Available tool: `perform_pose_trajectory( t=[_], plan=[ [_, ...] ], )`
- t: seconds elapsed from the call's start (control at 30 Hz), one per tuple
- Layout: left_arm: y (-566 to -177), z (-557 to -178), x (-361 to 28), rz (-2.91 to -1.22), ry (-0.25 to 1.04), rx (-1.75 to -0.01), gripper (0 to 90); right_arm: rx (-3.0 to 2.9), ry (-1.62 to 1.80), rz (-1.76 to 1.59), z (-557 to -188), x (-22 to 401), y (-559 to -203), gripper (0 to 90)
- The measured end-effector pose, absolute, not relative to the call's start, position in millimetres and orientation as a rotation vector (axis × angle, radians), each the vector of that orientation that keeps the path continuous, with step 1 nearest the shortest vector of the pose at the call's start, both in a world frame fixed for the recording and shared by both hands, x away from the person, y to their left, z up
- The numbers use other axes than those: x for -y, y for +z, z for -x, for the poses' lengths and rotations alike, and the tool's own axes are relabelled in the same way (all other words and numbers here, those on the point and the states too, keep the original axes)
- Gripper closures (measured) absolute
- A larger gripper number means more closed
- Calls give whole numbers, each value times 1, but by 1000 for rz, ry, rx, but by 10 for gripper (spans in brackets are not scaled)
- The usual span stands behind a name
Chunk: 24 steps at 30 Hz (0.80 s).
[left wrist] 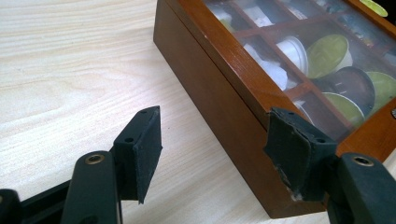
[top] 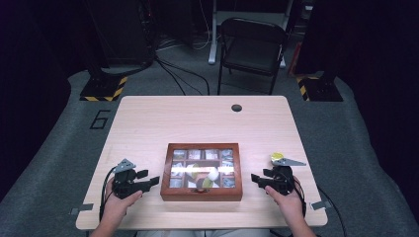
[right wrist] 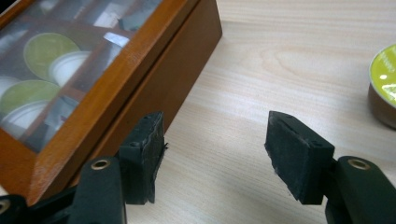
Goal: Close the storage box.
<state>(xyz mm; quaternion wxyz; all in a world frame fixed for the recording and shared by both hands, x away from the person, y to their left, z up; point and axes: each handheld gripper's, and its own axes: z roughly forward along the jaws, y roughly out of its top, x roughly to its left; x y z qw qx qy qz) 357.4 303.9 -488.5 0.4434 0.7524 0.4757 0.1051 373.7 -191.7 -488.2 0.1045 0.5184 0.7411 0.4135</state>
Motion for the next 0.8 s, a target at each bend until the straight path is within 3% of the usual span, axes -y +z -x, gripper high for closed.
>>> perform_pose_trajectory(
  t=[0.8],
  plan=[
    [-488,-362,-300,-1856,207,-1166,349,-2195,1259,-1447,-364,192,-485,345]
  ],
)
